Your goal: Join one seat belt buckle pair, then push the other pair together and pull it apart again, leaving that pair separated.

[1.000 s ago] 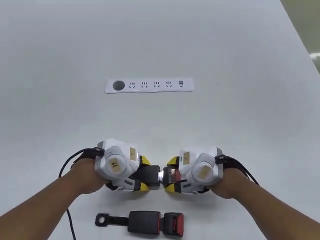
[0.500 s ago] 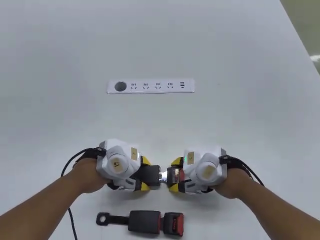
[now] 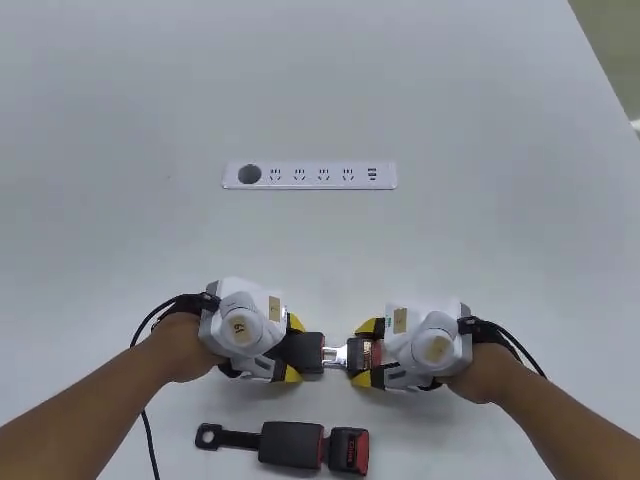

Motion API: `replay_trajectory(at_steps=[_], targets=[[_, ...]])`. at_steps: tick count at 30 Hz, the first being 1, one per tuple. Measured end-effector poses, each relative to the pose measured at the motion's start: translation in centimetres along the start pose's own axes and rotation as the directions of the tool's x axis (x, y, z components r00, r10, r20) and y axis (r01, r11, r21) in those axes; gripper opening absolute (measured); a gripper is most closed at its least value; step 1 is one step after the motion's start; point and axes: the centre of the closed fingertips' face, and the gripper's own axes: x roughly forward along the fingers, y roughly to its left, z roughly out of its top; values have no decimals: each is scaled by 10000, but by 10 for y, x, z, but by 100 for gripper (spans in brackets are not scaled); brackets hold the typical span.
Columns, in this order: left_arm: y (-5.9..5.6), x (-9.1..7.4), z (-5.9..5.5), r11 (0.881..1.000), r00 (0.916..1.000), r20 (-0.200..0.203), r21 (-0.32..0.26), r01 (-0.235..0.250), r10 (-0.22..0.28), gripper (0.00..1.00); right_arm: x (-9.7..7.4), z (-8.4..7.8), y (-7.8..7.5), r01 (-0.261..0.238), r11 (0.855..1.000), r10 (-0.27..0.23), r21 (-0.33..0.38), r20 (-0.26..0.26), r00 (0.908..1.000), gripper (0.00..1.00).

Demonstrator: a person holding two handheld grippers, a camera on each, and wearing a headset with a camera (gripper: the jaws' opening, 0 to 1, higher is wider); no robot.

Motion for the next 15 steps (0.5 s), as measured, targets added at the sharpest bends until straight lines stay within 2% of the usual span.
replay_trajectory(at_steps=[8,11,15], targets=[[0,-1,1,10000,10000,-90,2,-13,13,35,-14,-10,4,-12,10000,12,25,-10,10000,34],[0,0,1,10000,9999,-120,-14,-26,26,35,-19,-16,0,4,10000,-5,32,24,10000,34],[0,-1,1,10000,9999,-155,-18,-28,28,35,-30,-24,5,35,10000,-35,83,-6,10000,34]])
